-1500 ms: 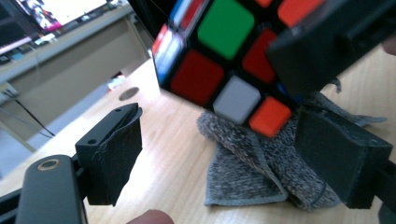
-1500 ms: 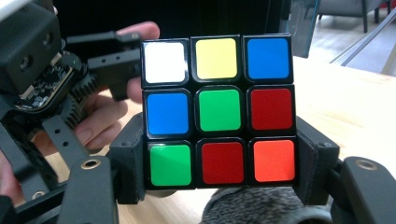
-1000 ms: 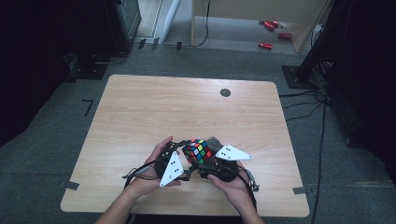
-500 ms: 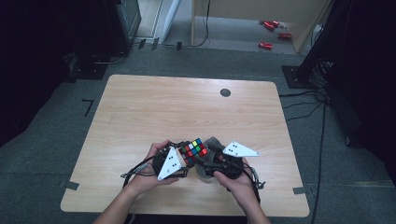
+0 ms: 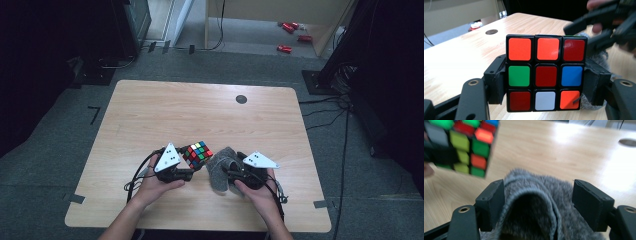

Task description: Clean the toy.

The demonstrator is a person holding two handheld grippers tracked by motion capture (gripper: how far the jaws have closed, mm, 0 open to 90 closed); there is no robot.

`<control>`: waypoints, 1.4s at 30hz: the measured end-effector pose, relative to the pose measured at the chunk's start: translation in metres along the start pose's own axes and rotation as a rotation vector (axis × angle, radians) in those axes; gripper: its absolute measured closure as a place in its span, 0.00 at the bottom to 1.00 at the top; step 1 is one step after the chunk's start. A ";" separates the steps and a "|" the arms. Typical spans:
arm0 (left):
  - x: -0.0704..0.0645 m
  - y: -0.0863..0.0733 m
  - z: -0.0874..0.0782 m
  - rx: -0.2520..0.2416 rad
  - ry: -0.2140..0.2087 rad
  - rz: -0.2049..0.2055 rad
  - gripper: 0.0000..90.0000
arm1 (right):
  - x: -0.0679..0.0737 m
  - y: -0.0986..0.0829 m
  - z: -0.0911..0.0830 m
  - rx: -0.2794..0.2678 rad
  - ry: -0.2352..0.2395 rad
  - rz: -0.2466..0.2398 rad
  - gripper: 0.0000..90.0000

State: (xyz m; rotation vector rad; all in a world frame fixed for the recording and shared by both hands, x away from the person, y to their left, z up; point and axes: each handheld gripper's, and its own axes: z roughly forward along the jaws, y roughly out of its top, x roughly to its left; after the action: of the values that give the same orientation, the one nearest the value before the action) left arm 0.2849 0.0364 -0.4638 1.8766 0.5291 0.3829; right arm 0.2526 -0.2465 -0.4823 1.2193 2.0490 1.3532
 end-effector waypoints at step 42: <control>-0.007 0.005 0.027 0.133 -0.009 -0.003 0.38 | 0.021 0.052 -0.002 -0.098 0.111 -0.039 0.83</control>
State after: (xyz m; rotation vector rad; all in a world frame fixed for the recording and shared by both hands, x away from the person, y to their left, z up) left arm 0.2936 0.0095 -0.4691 2.0038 0.5629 0.3437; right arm 0.2623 -0.2221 -0.4329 1.0794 2.0433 1.5144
